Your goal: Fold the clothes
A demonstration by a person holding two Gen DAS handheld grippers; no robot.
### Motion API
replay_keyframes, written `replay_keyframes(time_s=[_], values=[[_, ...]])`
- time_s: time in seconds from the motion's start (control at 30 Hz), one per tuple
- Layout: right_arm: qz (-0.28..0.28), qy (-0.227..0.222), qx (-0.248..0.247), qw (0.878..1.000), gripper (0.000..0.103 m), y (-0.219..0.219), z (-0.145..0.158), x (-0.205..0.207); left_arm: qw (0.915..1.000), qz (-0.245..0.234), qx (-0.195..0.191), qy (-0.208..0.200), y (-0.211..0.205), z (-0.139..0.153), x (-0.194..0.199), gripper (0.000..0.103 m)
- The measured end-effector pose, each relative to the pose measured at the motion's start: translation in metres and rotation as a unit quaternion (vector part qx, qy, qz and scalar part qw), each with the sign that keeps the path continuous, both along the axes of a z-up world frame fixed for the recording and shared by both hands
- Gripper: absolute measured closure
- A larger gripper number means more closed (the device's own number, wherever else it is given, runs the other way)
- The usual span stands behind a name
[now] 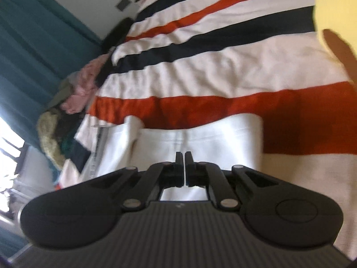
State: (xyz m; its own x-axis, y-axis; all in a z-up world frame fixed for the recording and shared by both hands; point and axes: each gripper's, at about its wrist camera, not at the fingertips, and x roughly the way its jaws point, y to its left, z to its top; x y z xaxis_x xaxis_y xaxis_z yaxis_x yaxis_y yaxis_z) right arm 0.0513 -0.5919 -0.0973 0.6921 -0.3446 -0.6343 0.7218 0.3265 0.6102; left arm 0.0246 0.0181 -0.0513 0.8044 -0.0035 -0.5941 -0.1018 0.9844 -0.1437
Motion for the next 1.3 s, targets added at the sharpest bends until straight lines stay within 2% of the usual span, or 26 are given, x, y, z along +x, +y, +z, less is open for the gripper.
replay_keyframes(time_s=[0.07, 0.13, 0.2, 0.23, 0.4, 0.53, 0.67, 0.77, 0.87, 0.93, 1.0, 1.07, 1.1, 1.17, 1.23, 1.3], values=[[-0.005, 0.007, 0.015, 1.000, 0.095, -0.005, -0.005, -0.003, 1.0000, 0.003, -0.001, -0.001, 0.000, 0.001, -0.001, 0.000], [-0.011, 0.017, 0.031, 0.999, 0.084, -0.009, -0.011, -0.005, 1.0000, 0.005, -0.004, -0.002, 0.001, 0.001, -0.001, 0.000], [-0.021, 0.026, 0.042, 0.999, 0.035, -0.010, -0.015, -0.008, 1.0000, 0.007, -0.006, -0.001, 0.001, 0.001, -0.001, 0.000], [-0.032, 0.024, 0.047, 0.998, 0.028, -0.010, -0.017, -0.011, 0.9999, 0.008, -0.007, -0.001, 0.002, 0.001, -0.001, 0.000], [-0.064, 0.027, 0.065, 0.995, 0.030, -0.009, -0.019, -0.021, 0.9998, 0.016, -0.015, -0.001, 0.005, 0.002, 0.000, 0.000], [-0.068, 0.023, 0.082, 0.994, 0.031, -0.012, -0.025, -0.025, 0.9992, 0.030, -0.027, -0.004, 0.013, 0.005, -0.001, 0.000], [-0.054, 0.005, 0.108, 0.993, 0.031, -0.014, -0.030, -0.025, 0.9938, 0.081, -0.071, -0.029, 0.039, 0.015, -0.007, 0.000], [-0.029, -0.019, 0.149, 0.988, 0.032, -0.011, -0.036, -0.024, 0.9850, 0.132, -0.104, -0.042, 0.064, 0.021, -0.011, 0.000], [-0.018, -0.027, 0.165, 0.986, 0.034, -0.008, -0.038, -0.023, 0.9736, 0.174, -0.138, -0.052, 0.090, 0.025, -0.016, 0.000], [0.003, -0.032, 0.178, 0.984, 0.049, -0.007, -0.041, -0.016, 0.9641, 0.197, -0.170, -0.054, 0.110, 0.027, -0.019, 0.000], [0.024, -0.036, 0.195, 0.980, 0.052, -0.004, -0.045, -0.008, 0.9513, 0.223, -0.207, -0.050, 0.130, 0.025, -0.023, 0.000], [0.038, -0.038, 0.203, 0.978, 0.052, 0.001, -0.048, -0.001, 0.9347, 0.251, -0.248, -0.045, 0.148, 0.018, -0.029, 0.000], [0.043, -0.038, 0.204, 0.977, 0.052, 0.004, -0.049, 0.003, 0.9292, 0.259, -0.260, -0.041, 0.154, 0.016, -0.030, 0.000], [0.045, -0.028, 0.182, 0.982, 0.052, 0.008, -0.044, 0.009, 0.9205, 0.273, -0.278, -0.032, 0.163, 0.010, -0.031, 0.000], [0.048, -0.032, 0.172, 0.983, 0.055, 0.008, -0.042, 0.011, 0.9180, 0.277, -0.282, -0.028, 0.167, 0.009, -0.031, 0.000], [0.050, -0.042, 0.167, 0.984, 0.087, 0.008, -0.040, 0.012, 0.9191, 0.277, -0.279, -0.030, 0.168, 0.011, -0.033, 0.000]])
